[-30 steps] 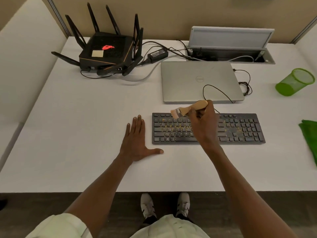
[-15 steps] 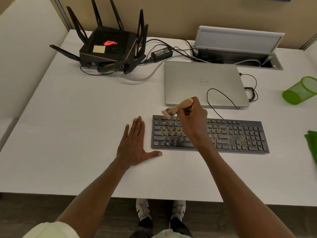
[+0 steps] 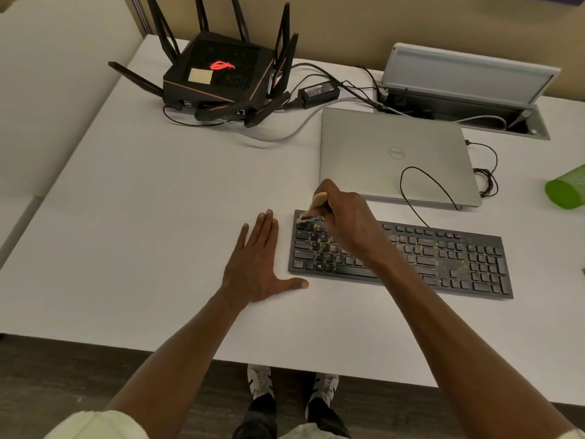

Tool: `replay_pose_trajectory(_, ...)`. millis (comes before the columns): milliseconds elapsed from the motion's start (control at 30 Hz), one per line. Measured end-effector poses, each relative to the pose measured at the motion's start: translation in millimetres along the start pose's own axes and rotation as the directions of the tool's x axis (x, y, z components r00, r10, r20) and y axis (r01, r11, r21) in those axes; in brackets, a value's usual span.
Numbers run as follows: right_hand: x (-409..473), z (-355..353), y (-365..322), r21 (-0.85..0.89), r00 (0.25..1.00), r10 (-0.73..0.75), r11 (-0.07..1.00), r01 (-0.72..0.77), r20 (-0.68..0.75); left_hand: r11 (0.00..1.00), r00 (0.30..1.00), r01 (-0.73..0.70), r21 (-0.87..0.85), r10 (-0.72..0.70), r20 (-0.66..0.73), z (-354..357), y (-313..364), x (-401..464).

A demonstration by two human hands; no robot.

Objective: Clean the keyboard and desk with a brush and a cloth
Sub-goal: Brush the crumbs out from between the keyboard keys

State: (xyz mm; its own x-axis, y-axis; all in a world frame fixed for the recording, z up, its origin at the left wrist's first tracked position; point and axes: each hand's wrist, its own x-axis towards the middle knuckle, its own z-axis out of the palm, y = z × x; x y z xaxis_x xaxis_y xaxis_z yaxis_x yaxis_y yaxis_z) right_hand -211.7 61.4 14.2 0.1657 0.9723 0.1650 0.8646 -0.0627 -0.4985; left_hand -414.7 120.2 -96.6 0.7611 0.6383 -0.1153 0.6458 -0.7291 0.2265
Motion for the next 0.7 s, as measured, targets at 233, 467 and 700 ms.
replay_pose_trajectory(233, 3.6, -2.2, 2.7, 0.038, 1.0, 0.019, 0.999, -0.018, -0.023, 1.0, 1.0, 0.001, -0.003, -0.001, 0.01, -0.8, 0.0, 0.8)
replay_pose_trajectory(467, 4.3, -11.6, 6.8, 0.028, 0.998, 0.015, 1.0, -0.013, -0.053, 1.0, 1.0, 0.003, -0.016, -0.003, -0.004, -0.2, -0.3, 1.0)
replay_pose_trajectory(700, -2.5, -12.3, 13.1, -0.005, 1.0, 0.019, 1.0, -0.019, -0.002, 1.0, 1.0, 0.005, -0.025, -0.005, -0.008, -0.6, -0.4, 0.3)
